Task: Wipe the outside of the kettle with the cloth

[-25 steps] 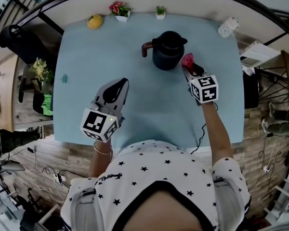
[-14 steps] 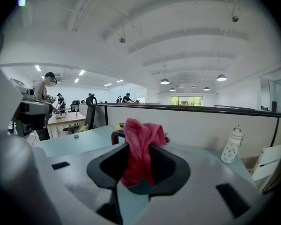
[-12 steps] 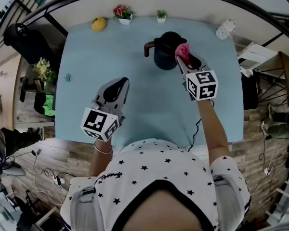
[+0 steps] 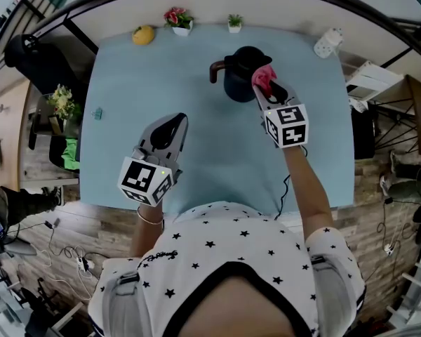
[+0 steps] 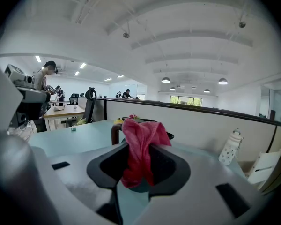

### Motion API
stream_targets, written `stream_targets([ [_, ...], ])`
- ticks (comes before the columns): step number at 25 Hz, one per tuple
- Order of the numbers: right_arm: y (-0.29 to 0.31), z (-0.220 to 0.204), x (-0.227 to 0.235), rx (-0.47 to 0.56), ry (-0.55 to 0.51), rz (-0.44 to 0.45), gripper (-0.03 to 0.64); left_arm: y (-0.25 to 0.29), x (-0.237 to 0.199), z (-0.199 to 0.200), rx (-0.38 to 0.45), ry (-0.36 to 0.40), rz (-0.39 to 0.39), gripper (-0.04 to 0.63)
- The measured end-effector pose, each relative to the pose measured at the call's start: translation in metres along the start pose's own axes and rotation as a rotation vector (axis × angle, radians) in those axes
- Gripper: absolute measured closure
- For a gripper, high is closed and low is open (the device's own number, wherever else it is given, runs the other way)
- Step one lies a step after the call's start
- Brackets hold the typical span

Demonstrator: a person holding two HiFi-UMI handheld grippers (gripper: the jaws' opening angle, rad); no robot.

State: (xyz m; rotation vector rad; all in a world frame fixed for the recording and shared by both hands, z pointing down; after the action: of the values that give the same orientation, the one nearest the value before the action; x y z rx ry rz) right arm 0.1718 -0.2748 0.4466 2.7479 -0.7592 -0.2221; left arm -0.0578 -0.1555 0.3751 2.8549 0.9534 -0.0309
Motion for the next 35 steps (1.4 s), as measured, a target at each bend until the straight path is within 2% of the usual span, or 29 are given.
stream_targets([
  [20,-0.002,-0.021,-0.007,-0.046,-0.024,-0.023,0.492,-0.005,0.002,0.0,-0.004,0.005,0.0,0.563],
  [35,0.009,-0.07,-0.011,-0.2,0.034,-0.013,0.492,-0.004,-0.006,-0.006,-0.024,-0.008,0.017,0.563],
])
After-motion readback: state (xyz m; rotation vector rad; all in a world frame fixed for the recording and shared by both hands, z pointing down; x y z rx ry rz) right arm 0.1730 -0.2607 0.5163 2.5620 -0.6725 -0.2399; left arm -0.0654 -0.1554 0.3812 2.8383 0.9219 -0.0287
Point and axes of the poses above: the fingertips, and each gripper's own axes: y forward along the fingers, x to its right, z out of its top, the point moved 4 cm from there along -y, backward along the fingers, and after that the axes turned 5 degrees about x, right-handed, at the moved point
